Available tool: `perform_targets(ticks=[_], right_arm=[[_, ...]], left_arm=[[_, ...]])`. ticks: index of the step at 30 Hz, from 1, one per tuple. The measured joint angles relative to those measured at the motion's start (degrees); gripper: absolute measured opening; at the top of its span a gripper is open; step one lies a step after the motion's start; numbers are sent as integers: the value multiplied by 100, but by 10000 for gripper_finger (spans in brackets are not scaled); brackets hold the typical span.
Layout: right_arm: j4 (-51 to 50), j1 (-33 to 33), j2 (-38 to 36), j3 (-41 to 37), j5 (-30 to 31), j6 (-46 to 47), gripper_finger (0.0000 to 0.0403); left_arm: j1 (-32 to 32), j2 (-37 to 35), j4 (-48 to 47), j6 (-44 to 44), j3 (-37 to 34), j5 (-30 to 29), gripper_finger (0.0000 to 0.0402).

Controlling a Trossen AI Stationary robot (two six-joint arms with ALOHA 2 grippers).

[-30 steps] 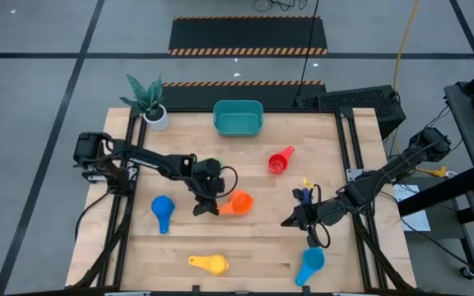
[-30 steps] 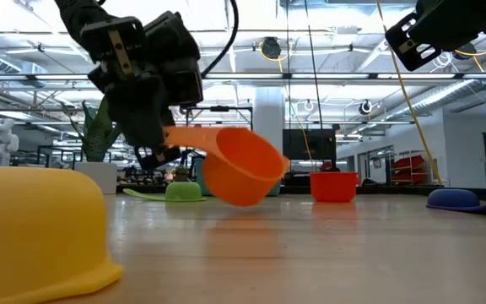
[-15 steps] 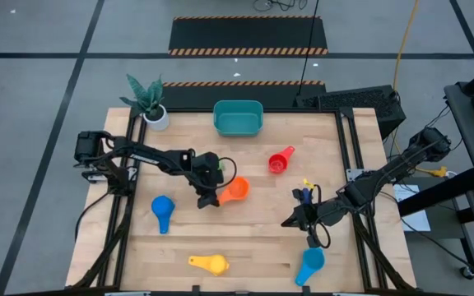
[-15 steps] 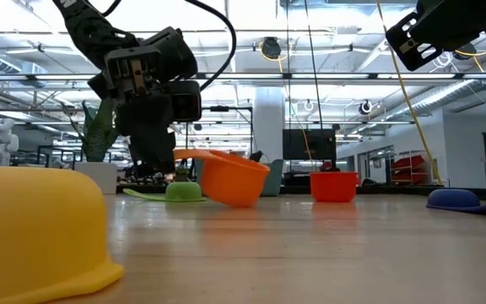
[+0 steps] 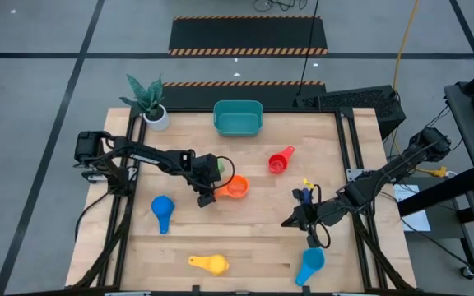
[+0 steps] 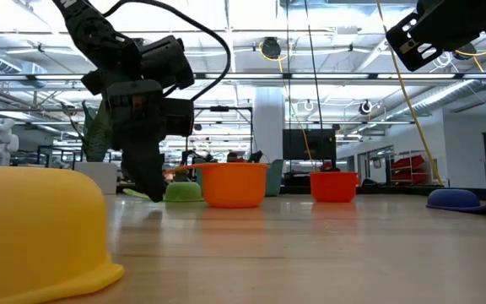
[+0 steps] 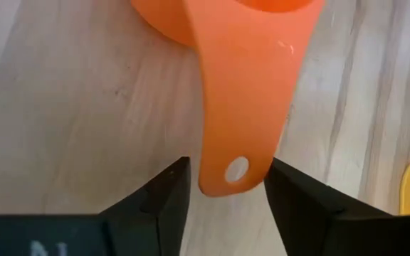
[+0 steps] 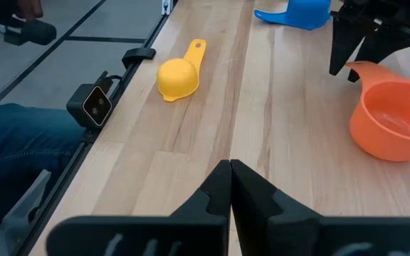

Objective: Nest measuring cups in basket
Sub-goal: Move the orange measuring cup to the center of the table, then stack the blue measuring cup on top of the orange measuring cup

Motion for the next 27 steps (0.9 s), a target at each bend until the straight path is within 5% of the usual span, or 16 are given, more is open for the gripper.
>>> perform_targets(ticks=[8, 16, 27], right_arm=[[4, 0, 2, 2, 2, 2, 0], [7, 0, 2, 2, 4, 133, 0], [46, 0, 2, 9, 38, 553, 0]], left_arm=[[7, -306, -324, -215, 9, -629, 209], [-133, -1405, -817, -377, 13, -1162, 209], [-1216, -2085, -1265, -1180, 11, -1942, 209]])
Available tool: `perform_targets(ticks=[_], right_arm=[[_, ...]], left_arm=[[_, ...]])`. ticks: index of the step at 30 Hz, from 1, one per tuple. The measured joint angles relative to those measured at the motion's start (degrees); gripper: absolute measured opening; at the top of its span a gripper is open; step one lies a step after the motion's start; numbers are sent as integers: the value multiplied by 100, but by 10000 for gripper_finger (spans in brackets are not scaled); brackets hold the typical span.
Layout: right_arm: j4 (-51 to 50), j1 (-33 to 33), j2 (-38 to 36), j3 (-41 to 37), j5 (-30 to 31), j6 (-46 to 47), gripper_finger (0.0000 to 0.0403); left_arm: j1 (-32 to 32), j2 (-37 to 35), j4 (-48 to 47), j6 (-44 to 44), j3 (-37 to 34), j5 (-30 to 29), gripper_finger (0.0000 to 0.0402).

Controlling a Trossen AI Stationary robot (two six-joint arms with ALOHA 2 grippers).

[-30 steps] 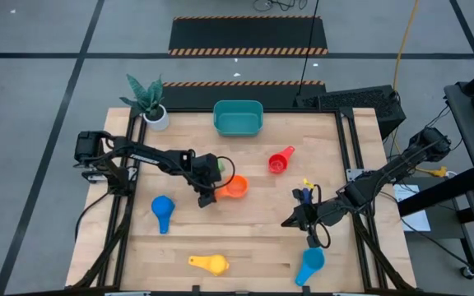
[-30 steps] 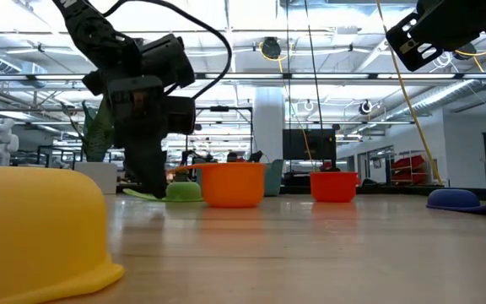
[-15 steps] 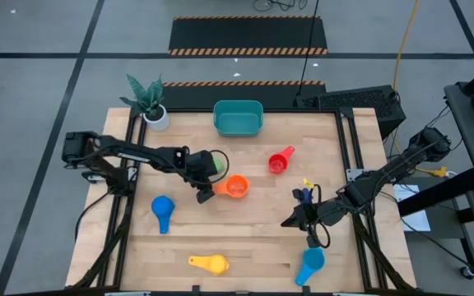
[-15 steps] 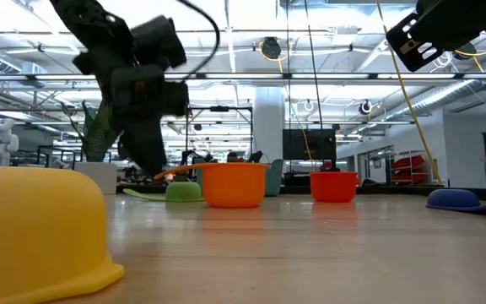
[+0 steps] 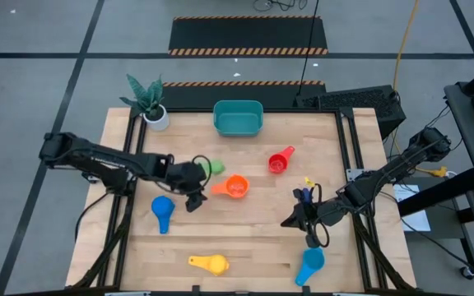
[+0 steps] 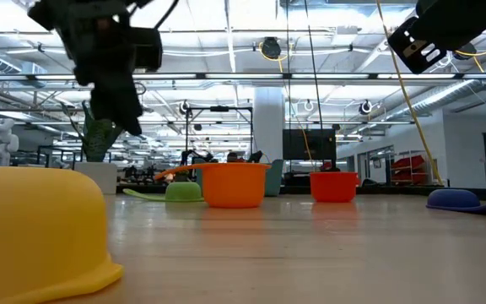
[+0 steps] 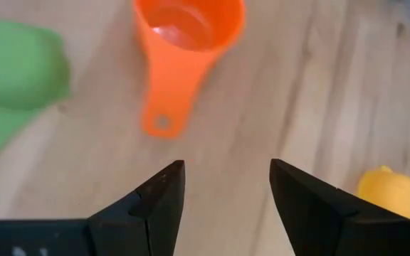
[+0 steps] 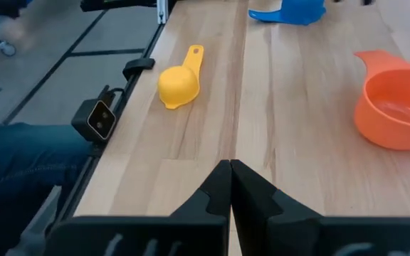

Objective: Nest measuring cups in basket
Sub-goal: Stack the blue measuring cup on top of the orange measuring cup

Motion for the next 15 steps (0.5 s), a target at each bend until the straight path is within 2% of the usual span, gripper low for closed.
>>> perform_targets(ticks=[8, 15], right_arm=[[1, 79, 152, 0, 589, 440, 0], [618, 166, 684, -2, 740, 826, 0]], left_arm=[[-1306, 0, -175, -1188, 0, -1018, 209], [-2069, 0, -202, -1980, 0, -1338, 209]])
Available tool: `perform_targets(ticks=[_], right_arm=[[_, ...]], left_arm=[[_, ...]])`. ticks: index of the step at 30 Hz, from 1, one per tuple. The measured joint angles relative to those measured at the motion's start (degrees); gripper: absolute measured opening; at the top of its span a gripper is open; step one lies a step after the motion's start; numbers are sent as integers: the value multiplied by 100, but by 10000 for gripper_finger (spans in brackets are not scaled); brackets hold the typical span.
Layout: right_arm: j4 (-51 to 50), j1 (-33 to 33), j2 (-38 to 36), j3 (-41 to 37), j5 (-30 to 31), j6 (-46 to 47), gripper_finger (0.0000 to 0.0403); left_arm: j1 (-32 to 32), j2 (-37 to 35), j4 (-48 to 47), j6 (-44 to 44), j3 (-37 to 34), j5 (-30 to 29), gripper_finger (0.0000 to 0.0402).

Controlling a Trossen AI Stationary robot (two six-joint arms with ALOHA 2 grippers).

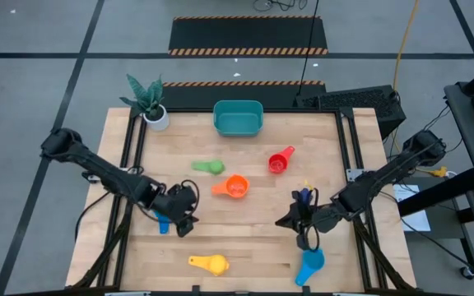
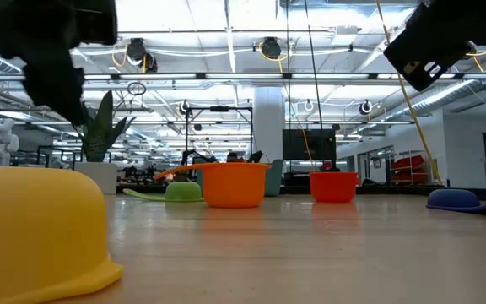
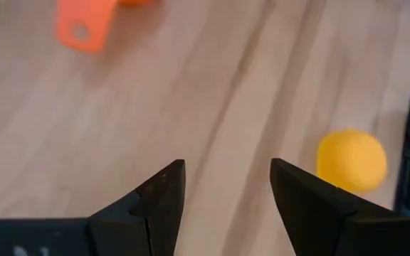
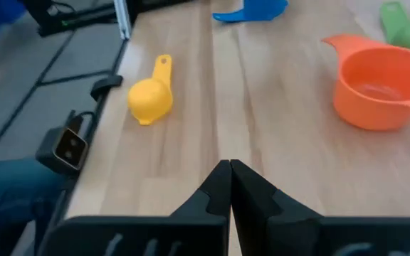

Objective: Nest measuring cups in basket
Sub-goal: Stack the blue measuring cup on top of the orange measuring cup

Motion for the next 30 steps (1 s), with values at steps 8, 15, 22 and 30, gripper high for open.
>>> perform_targets(ticks=[8, 15, 22, 30], right_arm=[[1240, 151, 649, 0, 35, 114, 0], [1489, 175, 981, 2, 302, 584, 0], [1980, 156, 1122, 2, 312, 597, 0], [2125, 158, 1121, 52, 313, 420, 0]], left_arm=[[-770, 0, 318, -375, 0, -404, 209], [-1461, 452, 360, -833, 172, -469, 209], [-1873, 1057, 120, -580, 851, -425, 209], [-2115, 1352, -1550, -829, 1241, -417, 209]])
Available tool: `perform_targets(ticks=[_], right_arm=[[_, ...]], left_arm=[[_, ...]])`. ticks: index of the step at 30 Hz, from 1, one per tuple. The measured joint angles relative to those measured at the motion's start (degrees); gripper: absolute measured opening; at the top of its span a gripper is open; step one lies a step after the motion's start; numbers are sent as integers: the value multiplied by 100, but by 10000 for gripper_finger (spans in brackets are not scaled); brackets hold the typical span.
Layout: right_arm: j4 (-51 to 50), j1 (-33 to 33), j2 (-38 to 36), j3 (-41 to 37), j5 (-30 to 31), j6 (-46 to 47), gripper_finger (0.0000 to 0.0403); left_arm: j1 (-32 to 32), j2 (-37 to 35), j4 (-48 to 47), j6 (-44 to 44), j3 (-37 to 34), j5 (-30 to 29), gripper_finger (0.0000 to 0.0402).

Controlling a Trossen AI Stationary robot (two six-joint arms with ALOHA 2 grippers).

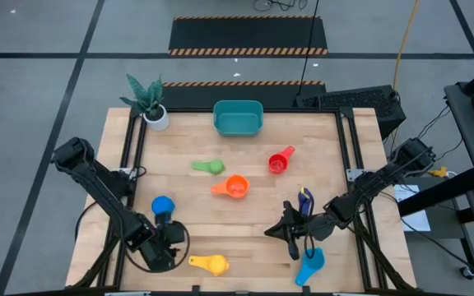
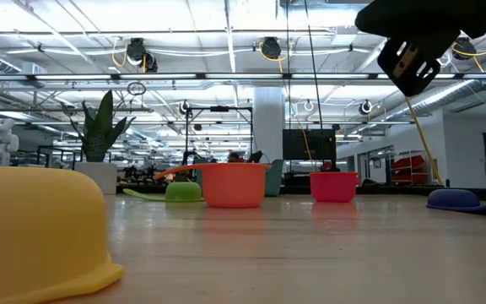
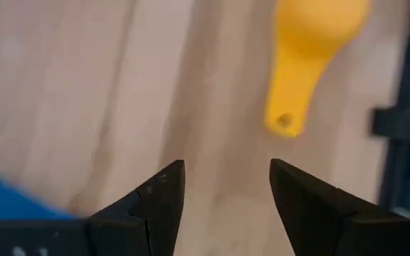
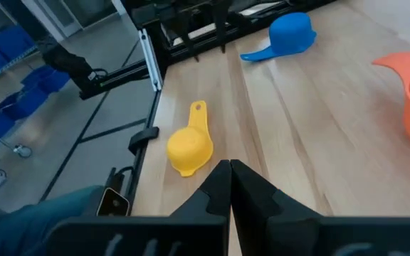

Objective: Nest measuring cups in basket
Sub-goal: Stack the blue measuring cup on top of the orange measuring cup

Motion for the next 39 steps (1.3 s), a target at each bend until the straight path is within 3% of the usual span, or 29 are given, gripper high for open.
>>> perform_targets(ticks=[6, 22, 39], right_arm=[[-94, 0, 0, 0, -2, -334, 0], [-191, -4, -2, 0, -39, -1307, 0], [-306, -4, -2, 0, -56, -1264, 0]], left_arm=[[-198, 39, -441, -416, -57, -4, 209], [-617, 1296, -982, -388, -107, -305, 209], [-655, 1315, -1902, -691, -41, -149, 209]])
